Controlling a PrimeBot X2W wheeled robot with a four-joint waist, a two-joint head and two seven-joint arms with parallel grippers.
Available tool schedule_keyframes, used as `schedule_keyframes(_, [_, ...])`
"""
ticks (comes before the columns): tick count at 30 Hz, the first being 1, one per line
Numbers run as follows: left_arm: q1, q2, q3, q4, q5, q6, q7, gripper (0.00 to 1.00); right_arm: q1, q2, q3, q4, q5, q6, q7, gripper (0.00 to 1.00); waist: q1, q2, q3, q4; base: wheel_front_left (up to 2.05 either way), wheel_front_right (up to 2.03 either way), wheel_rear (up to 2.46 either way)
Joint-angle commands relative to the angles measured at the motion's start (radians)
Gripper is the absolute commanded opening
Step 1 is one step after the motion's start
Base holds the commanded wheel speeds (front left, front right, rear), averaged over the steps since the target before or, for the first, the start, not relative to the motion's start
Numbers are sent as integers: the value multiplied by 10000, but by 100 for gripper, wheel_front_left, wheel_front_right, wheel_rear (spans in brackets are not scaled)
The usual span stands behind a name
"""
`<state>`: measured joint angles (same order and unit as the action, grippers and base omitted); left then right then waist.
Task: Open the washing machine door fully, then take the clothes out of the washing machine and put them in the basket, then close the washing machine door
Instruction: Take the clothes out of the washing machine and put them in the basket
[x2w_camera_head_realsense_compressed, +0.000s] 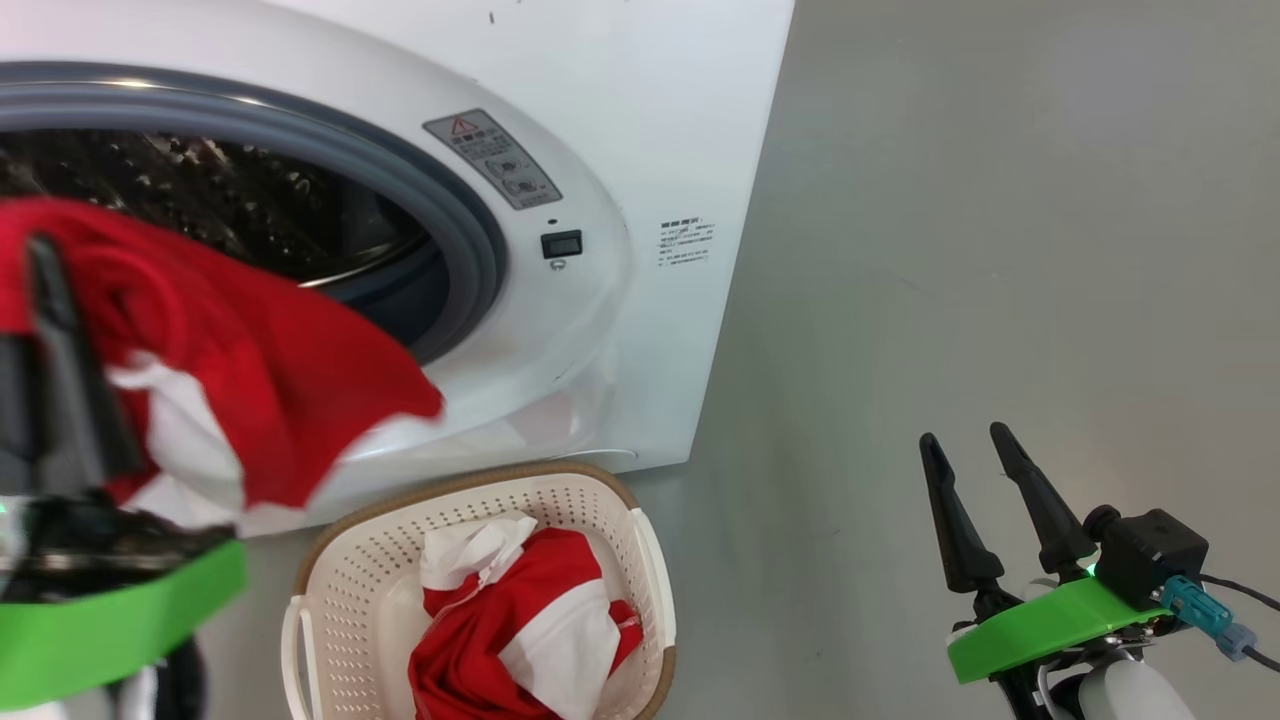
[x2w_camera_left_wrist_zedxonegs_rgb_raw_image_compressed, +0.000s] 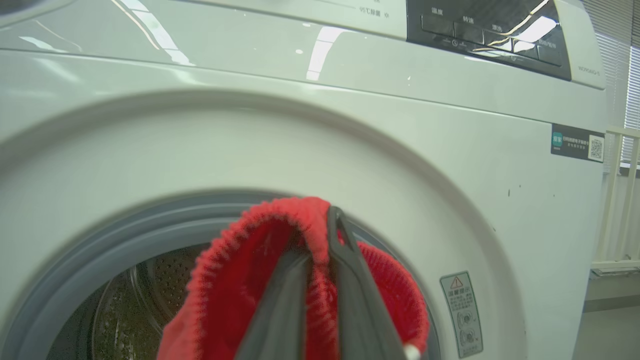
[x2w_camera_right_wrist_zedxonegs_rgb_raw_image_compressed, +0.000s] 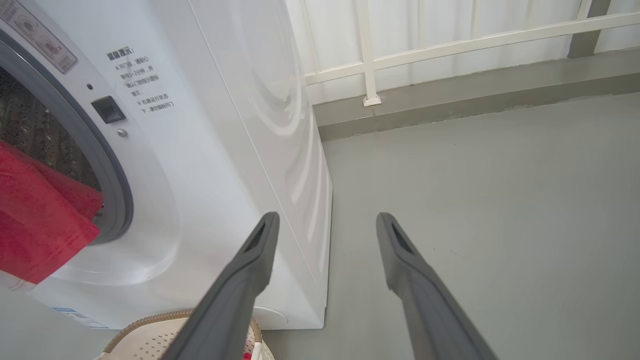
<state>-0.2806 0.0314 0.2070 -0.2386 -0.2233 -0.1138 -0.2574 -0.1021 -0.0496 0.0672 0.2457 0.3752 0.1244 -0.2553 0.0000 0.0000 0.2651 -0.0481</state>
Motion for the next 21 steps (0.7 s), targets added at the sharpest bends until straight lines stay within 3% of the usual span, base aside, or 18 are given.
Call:
schedule_keyframes(1, [329, 190, 67, 106, -112, 105, -44, 0, -90, -7, 187, -224, -27, 63, -65, 100, 0, 0, 28, -29, 0, 0, 0])
schedule_keyframes(5, [613, 190, -247, 1178, -198, 171, -44, 6, -111, -7, 212, -235, 7, 63, -65, 100, 0, 0, 81, -96, 0, 0, 0])
schedule_keyframes(21, [615, 189, -1215, 5893, -231, -87, -44, 0, -349, -7, 220, -390, 145, 63, -65, 100, 0, 0, 738, -373, 0, 0, 0])
